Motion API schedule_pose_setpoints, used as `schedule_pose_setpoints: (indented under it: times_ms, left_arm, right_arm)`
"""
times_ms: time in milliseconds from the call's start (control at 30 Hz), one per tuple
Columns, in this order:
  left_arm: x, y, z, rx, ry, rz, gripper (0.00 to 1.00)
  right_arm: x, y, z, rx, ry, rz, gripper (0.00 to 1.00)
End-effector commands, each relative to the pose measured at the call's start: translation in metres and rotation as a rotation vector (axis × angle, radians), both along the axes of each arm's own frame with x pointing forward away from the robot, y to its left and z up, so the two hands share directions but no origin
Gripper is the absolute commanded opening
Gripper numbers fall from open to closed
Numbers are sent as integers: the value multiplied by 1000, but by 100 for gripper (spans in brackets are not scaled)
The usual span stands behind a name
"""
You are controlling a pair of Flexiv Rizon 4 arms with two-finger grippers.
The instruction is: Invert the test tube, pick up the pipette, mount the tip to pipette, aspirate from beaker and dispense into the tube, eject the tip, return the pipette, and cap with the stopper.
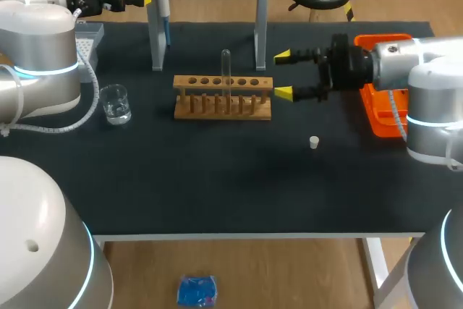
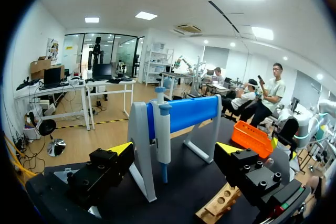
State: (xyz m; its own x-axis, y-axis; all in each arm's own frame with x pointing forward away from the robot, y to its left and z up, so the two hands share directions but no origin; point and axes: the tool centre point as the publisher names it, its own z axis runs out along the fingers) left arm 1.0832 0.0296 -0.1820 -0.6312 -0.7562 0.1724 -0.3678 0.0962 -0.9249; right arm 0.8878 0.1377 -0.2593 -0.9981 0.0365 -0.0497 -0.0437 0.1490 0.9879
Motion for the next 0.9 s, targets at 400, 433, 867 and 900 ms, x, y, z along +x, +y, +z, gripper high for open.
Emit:
schedule_pose_setpoints:
  times_ms: [400,433,867,900]
  left_arm:
    - [0,0,0,-1,0,0,100]
    - [0,0,0,-1,0,0,100]
    - [-66,-43,6,54,-216,-149,100]
    - [-73,-48,5,60,-222,-157,100]
  right_arm:
    - [5,10,-6,-10,11,8,100]
    - [5,10,-6,-10,11,8,100]
    - [5,10,-6,-10,11,8,100]
    - [5,10,-6,-10,11,8,100]
